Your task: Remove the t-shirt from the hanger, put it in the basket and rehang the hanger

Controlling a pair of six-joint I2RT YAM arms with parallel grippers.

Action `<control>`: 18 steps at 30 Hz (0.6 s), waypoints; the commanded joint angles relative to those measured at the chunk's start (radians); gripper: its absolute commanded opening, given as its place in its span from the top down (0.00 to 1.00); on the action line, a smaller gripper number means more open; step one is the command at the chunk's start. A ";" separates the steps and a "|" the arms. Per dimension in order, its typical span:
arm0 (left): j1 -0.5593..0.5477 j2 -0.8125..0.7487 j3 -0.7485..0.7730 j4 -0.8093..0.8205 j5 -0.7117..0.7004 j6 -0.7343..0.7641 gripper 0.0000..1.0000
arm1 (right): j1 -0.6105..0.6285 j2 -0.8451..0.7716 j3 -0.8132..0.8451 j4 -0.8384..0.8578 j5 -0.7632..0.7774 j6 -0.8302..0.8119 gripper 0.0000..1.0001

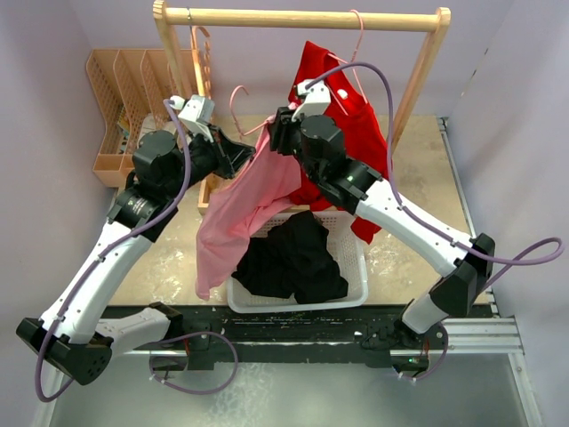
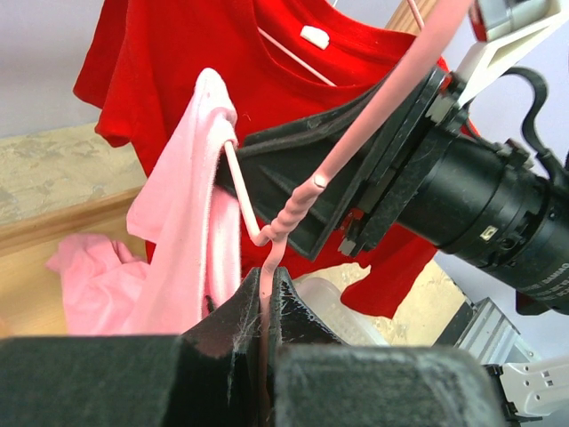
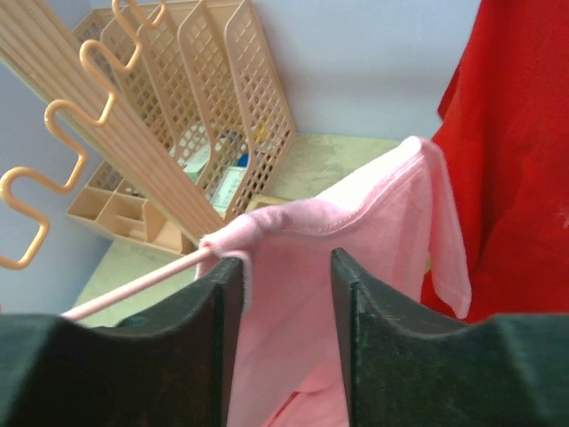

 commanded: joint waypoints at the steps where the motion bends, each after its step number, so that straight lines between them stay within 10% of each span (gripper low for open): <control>1: -0.007 -0.033 -0.006 0.065 0.026 -0.011 1.00 | -0.007 0.011 0.068 0.035 0.100 -0.029 0.61; 7: -0.007 -0.046 -0.011 0.024 0.022 0.001 1.00 | -0.012 0.012 0.073 0.004 0.213 -0.048 1.00; 18: -0.007 -0.087 0.004 -0.077 0.102 0.028 1.00 | -0.210 0.004 0.104 -0.078 0.230 -0.039 1.00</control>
